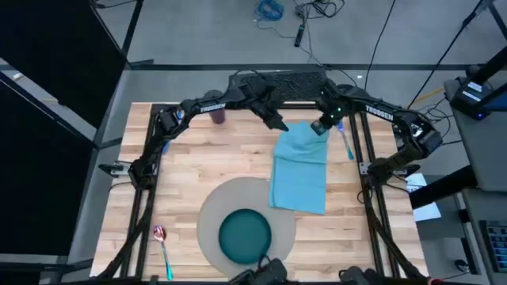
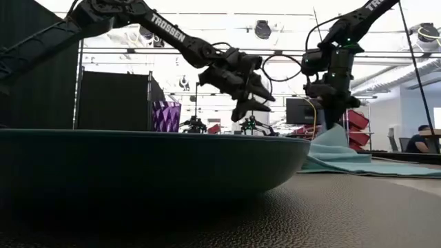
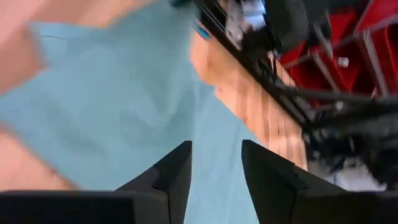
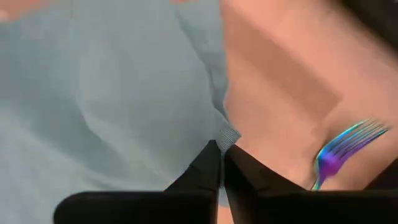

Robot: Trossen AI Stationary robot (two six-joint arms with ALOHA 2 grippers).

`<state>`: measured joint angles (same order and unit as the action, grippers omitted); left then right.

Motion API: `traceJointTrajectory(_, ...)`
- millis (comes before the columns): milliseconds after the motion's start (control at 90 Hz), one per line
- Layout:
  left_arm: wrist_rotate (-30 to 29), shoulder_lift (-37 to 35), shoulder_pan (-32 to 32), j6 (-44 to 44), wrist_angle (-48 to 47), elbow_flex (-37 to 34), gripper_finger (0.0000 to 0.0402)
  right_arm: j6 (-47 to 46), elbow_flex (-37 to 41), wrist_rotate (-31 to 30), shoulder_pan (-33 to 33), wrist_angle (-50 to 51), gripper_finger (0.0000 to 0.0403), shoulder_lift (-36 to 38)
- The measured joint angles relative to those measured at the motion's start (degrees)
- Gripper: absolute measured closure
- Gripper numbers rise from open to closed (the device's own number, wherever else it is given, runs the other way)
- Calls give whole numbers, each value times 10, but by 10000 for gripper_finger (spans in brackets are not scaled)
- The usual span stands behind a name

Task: Set table place
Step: Fold the blue table napkin

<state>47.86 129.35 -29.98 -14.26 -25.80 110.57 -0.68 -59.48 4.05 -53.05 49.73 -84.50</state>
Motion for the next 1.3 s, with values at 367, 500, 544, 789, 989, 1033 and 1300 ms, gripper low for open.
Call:
traceJointTrajectory(367, -27, -11, 58, 90, -38, 0, 277, 8, -14, 0, -32, -63, 372, 0)
traceJointTrajectory(500, -76, -11, 73, 105, -39, 0, 277, -12, -14, -17, -32, -78, 349, 0)
traceJointTrajectory(544, -77, -11, 76, 105, -41, 0, 277, -12, -14, -21, -32, -77, 338, 0)
traceJointTrajectory(789, -110, -11, 107, 133, -69, 0, 277, -34, -15, -26, -32, -88, 260, 0)
traceJointTrajectory(989, -186, -11, 168, 215, -110, 0, 277, -30, -15, -12, -4, -6, 237, 0)
traceJointTrajectory(1033, -195, -11, 186, 240, -126, 0, 277, -29, -15, -9, 13, 22, 237, 0)
traceJointTrajectory(1300, -315, -11, 270, 322, -226, 0, 277, -36, -6, -12, 180, 84, 236, 4)
